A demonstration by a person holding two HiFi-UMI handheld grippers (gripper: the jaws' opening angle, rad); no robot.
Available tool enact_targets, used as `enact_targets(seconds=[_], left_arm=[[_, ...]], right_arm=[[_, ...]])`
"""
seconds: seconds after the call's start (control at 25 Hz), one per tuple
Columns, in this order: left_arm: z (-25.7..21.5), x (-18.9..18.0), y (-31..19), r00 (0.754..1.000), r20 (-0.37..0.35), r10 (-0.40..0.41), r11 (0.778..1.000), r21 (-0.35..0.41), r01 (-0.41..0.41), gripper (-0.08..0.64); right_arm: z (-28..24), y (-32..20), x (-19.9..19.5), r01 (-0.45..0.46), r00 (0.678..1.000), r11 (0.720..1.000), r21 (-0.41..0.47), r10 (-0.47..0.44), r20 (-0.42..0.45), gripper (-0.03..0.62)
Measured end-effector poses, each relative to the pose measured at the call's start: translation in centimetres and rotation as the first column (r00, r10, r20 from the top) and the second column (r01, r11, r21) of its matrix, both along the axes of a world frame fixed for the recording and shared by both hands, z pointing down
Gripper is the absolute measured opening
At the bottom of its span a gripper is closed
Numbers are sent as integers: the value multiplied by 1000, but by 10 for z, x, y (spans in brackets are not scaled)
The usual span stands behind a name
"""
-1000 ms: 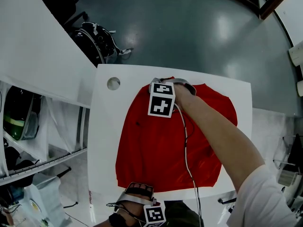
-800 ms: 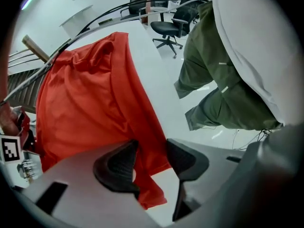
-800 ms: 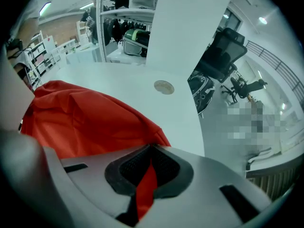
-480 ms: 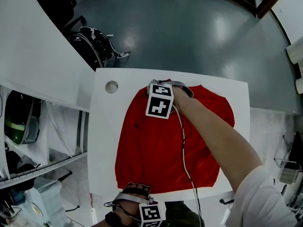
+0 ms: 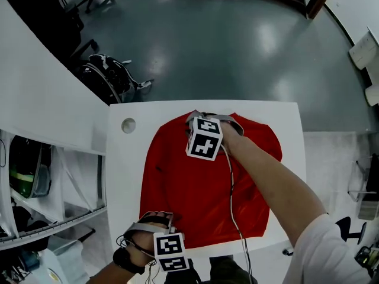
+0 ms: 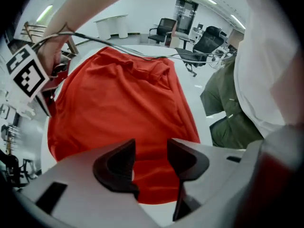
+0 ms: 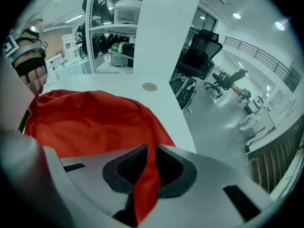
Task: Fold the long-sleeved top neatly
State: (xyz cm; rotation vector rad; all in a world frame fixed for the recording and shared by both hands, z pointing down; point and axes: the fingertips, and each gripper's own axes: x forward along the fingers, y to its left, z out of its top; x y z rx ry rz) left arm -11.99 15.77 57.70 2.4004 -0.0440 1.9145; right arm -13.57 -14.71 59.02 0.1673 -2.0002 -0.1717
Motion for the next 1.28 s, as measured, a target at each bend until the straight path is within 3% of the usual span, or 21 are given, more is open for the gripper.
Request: enact_targets(seconds=[0.32,0.72,1.04,1.28], left_arm=[[3,-20,-122,993,103,-63,991,120,50,213],[1,-4,-227,985,150,-86,980,192,56,213],[4,31,-281,986,148,-71,978,203,40,210],[4,101,-298,996,91,15,982,187,-32,211]], right_arm=[[0,0,64,-99,995,995,12,99,11,64],[-4,15,139,-212,977,977,-5,213,23,60],[-7,24,184,-290,957,957,24,289,37,55],[-3,1,218,-377,926,925,52,376,33,52]])
